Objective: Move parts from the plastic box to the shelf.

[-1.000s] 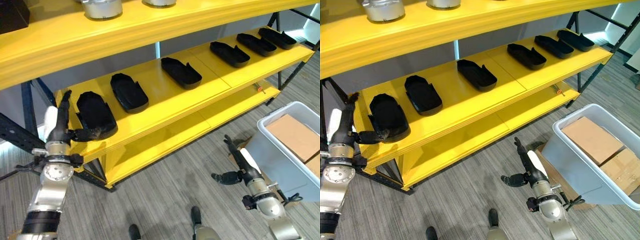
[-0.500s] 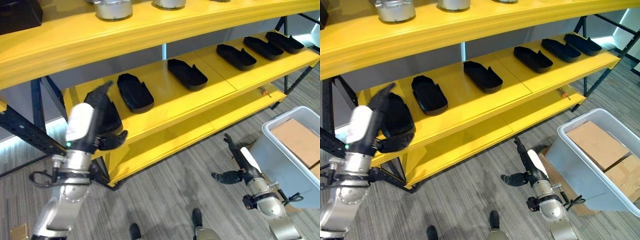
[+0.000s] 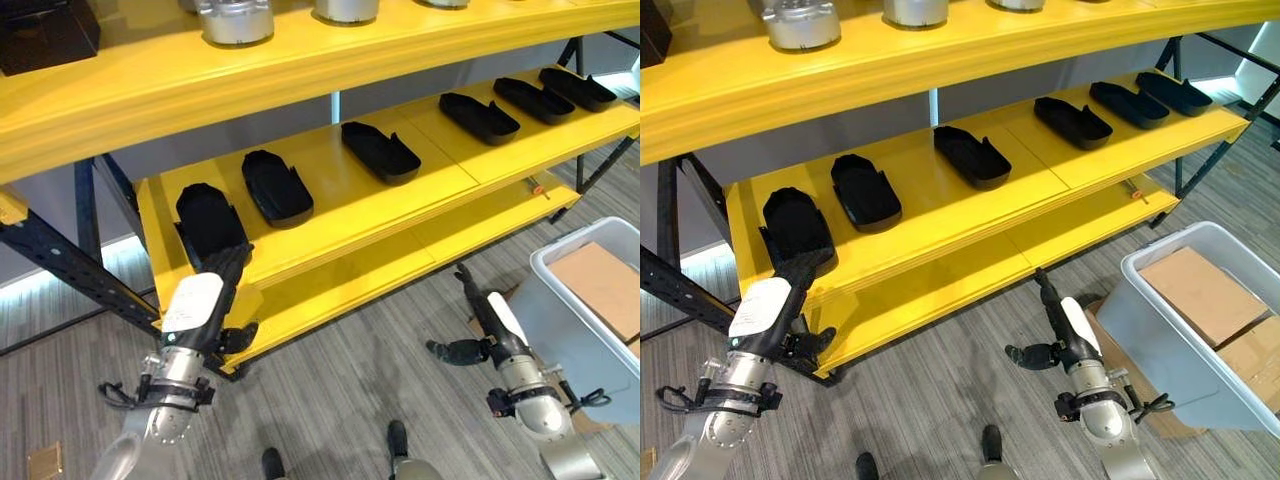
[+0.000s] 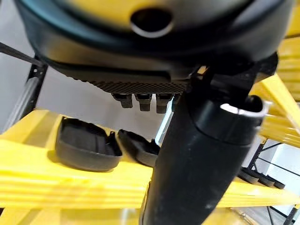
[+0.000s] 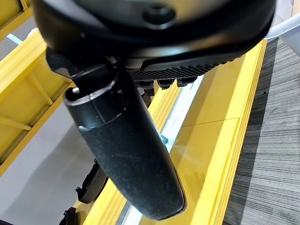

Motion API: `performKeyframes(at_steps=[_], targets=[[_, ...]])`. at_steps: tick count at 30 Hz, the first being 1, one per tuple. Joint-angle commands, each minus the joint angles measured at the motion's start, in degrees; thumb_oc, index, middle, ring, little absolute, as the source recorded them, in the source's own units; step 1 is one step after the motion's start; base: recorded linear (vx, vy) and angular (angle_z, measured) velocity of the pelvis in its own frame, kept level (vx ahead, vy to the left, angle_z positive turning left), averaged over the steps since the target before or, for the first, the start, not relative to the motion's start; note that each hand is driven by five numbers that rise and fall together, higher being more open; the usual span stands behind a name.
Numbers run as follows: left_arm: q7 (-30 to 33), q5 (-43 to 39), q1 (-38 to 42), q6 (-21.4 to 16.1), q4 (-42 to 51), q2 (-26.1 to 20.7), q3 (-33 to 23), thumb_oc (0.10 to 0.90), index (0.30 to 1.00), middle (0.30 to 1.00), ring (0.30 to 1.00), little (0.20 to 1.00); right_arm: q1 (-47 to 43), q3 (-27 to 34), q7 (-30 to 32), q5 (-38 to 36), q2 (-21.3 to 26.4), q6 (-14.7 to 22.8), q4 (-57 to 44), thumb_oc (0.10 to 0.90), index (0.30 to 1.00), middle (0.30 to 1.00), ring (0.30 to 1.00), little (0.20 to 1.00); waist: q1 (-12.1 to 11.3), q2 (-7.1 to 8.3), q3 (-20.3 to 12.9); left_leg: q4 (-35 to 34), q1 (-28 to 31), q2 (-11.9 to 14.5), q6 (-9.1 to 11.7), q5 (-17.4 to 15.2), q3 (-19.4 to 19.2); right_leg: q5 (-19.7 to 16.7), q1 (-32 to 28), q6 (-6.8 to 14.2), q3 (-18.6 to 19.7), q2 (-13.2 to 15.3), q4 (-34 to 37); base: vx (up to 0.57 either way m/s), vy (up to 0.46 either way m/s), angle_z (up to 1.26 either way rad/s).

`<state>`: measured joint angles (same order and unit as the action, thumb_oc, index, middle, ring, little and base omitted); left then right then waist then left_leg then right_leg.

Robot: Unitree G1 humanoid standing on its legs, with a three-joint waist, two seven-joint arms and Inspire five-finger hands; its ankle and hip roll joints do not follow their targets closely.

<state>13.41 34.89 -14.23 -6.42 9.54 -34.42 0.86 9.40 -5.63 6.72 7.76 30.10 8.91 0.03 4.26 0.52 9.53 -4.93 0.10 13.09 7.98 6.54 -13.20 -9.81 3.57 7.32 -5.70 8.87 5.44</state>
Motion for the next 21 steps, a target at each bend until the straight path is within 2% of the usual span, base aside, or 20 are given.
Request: performKeyframes(at_steps=[1,21], targets=[[5.56,4.0,6.69,-0.46,-0.62,-0.13,-1.94,0.9,1.0,1.0,1.0,1.0,-3.74,4.87,4.32,-0.67,1.39,5.75,-6.22,0.9,1.0,1.0,1.0,1.0,-0.06,2.08,-0.83,-0.07,3.45,0.89,-0.54,-3.54,2.71,6.11,-5.46,0.56,-3.53,-0.81,-0.44,-0.01,-0.041,0.08],[9.9,9.6,14.79,5.12,-13.85,2.08,2.33,0.9,1.0,1.0,1.0,1.0,-3.85,4.88,6.03,-0.44,1.11,5.59,-5.14,0.9,1.0,1.0,1.0,1.0,0.9,2.63,-0.53,-0.07,2.61,1.32,-0.26,-3.2,2.53,5.85,-4.27,0.54,-3.17,-1.22,-0.44,0.0,-0.006,0.02]])
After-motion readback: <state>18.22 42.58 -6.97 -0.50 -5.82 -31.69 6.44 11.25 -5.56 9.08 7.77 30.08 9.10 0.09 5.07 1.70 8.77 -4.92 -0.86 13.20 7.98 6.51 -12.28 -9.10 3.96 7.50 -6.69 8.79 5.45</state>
